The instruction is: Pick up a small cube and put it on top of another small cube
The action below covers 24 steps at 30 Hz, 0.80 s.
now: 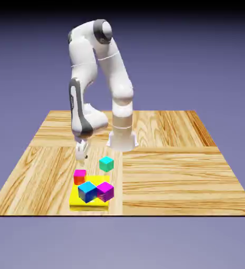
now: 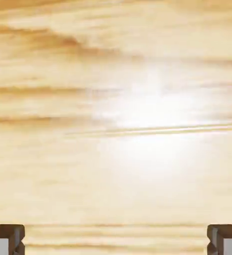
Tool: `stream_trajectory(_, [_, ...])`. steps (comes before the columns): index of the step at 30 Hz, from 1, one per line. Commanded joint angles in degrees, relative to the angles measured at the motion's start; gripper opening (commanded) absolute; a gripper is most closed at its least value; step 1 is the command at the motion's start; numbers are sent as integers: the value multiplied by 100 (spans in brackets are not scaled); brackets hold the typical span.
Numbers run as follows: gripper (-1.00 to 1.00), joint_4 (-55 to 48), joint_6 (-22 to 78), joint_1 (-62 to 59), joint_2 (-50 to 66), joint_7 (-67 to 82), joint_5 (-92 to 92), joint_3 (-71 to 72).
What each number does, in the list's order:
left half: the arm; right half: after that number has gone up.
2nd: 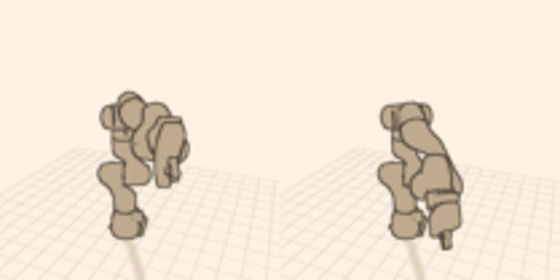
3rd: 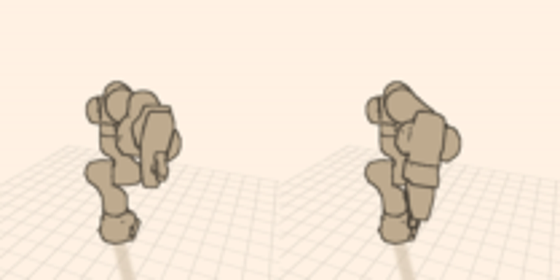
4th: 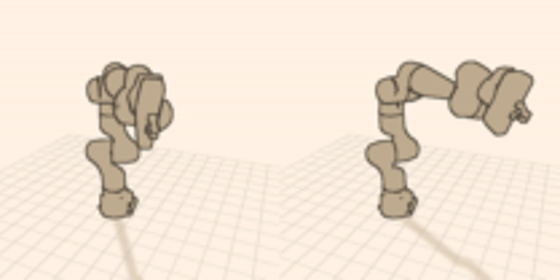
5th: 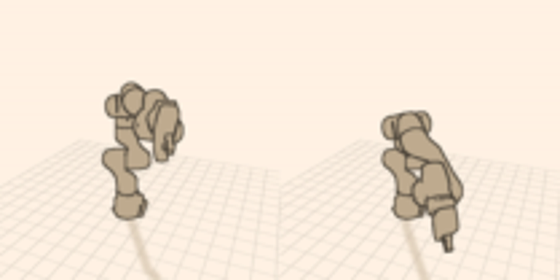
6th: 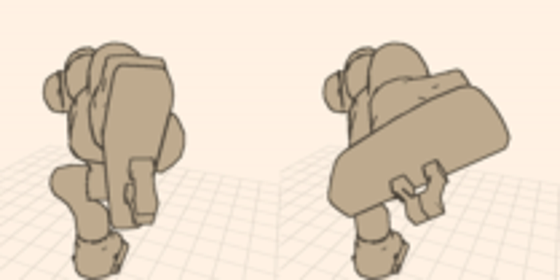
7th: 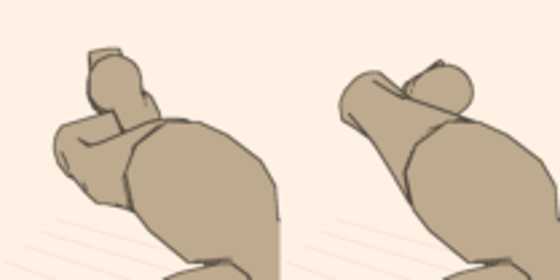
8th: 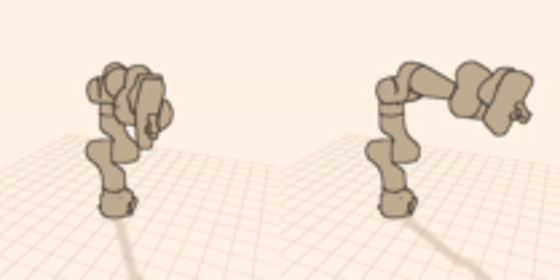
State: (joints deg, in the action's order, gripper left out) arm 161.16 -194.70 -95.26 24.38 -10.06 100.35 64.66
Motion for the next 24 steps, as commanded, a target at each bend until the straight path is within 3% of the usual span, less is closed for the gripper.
stream_trajectory(1, [0, 0, -45, -208, 124, 70, 217, 140])
stream_trajectory(15, [0, 5, -672, -3114, 1851, 1052, 3257, 2099])
stream_trajectory(24, [0, -80, 251, -1693, 1436, 695, 3064, 886])
